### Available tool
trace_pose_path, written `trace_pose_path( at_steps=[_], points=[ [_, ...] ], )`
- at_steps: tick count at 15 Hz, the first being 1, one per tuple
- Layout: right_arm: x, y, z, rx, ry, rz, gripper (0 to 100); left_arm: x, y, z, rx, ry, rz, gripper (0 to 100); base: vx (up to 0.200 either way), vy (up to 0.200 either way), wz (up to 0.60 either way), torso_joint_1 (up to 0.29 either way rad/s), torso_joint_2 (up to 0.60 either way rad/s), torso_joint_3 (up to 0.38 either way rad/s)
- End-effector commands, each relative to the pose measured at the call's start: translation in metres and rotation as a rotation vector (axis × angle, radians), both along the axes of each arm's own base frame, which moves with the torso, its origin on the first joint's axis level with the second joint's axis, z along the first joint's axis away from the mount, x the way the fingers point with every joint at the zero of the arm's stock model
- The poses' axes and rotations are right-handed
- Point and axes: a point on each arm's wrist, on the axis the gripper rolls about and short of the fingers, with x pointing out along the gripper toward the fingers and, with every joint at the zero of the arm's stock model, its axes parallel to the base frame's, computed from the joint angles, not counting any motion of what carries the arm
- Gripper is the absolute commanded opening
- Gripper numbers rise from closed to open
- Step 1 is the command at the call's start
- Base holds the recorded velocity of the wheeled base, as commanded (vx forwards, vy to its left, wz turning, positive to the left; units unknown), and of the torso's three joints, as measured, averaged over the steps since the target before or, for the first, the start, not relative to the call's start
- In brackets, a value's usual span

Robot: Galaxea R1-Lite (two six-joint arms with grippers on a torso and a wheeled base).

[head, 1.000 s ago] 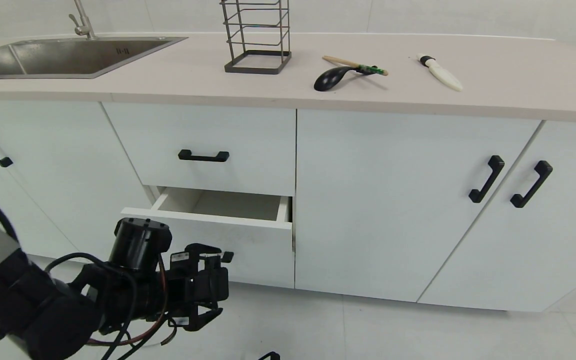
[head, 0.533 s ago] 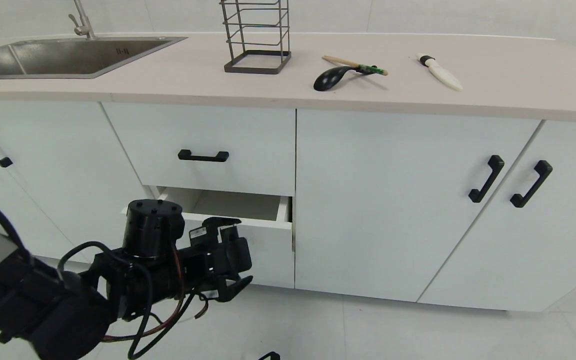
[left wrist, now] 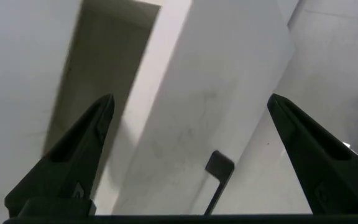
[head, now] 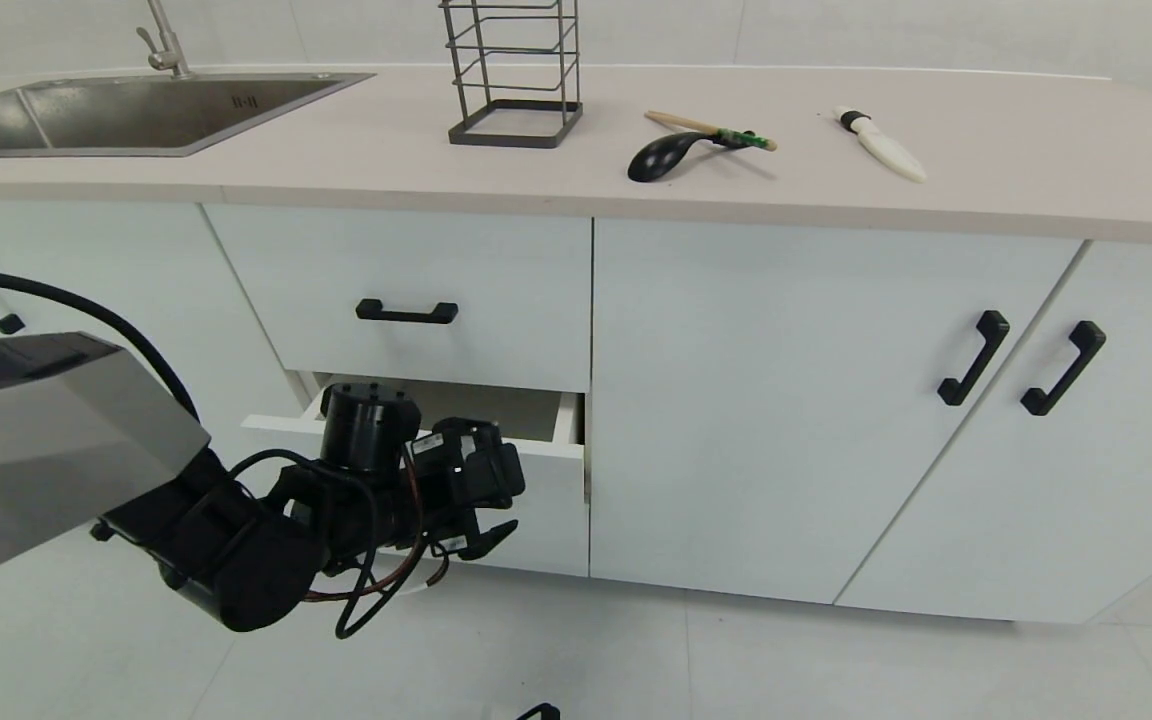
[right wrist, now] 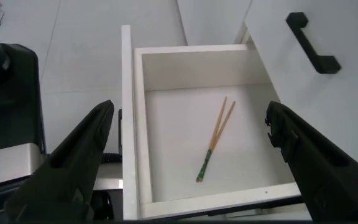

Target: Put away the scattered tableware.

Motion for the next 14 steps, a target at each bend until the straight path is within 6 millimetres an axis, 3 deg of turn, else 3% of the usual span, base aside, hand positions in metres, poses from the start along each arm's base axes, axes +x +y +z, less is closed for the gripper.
trace_pose_path(
  at_steps=[1,4,6,12,14],
  points=[
    [0.0,0.0,0.0,-0.001,0.001,0.001,0,0.002,-0.001,-0.011,0.013,0.03,-0.001,100,0.0,0.0,0.0,0.0,0.0,0.0],
    [0.0,0.0,0.0,-0.001,0.001,0.001,0,-0.001,0.0,-0.009,0.012,0.028,-0.006,100,0.0,0.0,0.0,0.0,0.0,0.0],
    [0.0,0.0,0.0,-0.001,0.001,0.001,0,-0.014,0.003,-0.004,0.012,0.036,-0.019,100,0.0,0.0,0.0,0.0,0.0,0.0],
    [0.0,0.0,0.0,-0.001,0.001,0.001,0,-0.109,0.022,0.001,0.055,0.136,-0.12,100,0.0,0.0,0.0,0.0,0.0,0.0],
    [0.0,0.0,0.0,-0.001,0.001,0.001,0,-0.123,0.024,0.001,0.058,0.144,-0.143,100,0.0,0.0,0.0,0.0,0.0,0.0]
  ],
)
